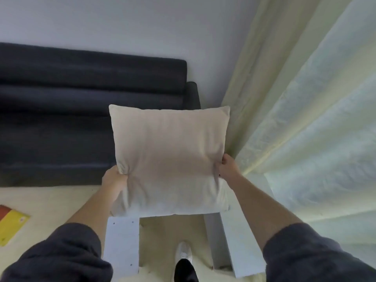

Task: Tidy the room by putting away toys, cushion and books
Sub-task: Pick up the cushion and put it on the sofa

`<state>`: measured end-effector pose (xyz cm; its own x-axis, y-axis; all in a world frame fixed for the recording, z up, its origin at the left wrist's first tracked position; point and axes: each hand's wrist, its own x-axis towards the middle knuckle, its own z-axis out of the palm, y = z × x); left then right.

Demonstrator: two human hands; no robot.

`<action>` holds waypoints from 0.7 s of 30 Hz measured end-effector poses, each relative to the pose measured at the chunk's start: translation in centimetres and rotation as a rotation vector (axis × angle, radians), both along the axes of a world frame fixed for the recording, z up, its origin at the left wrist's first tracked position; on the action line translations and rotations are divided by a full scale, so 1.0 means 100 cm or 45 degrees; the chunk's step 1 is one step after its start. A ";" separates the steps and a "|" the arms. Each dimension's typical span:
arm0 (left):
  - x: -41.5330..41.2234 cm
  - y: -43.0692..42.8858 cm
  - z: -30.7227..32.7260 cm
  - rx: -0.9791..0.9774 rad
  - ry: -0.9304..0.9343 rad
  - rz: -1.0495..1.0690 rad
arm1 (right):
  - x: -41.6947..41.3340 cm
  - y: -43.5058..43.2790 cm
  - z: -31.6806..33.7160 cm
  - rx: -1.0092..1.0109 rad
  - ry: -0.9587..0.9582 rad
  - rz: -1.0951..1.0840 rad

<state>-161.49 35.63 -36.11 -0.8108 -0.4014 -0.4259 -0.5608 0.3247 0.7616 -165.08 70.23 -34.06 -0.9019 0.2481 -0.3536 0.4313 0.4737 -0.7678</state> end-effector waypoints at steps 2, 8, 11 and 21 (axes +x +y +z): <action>-0.028 -0.002 -0.002 0.013 0.047 0.092 | -0.043 -0.002 0.001 -0.100 -0.021 0.021; -0.093 -0.006 0.011 0.222 0.131 0.387 | -0.128 -0.029 0.030 -0.495 -0.139 -0.036; -0.144 -0.022 0.011 0.138 0.134 0.430 | -0.172 -0.042 0.027 -0.629 -0.204 0.004; -0.369 -0.089 -0.044 -0.159 -0.030 0.331 | -0.388 -0.120 -0.032 -0.697 -0.338 -0.067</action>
<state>-198.41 26.77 -40.50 -0.6645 -0.6450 -0.3773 -0.6544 0.2584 0.7107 -203.89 58.24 -37.26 -0.7571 0.0087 -0.6532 0.6533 0.0133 -0.7570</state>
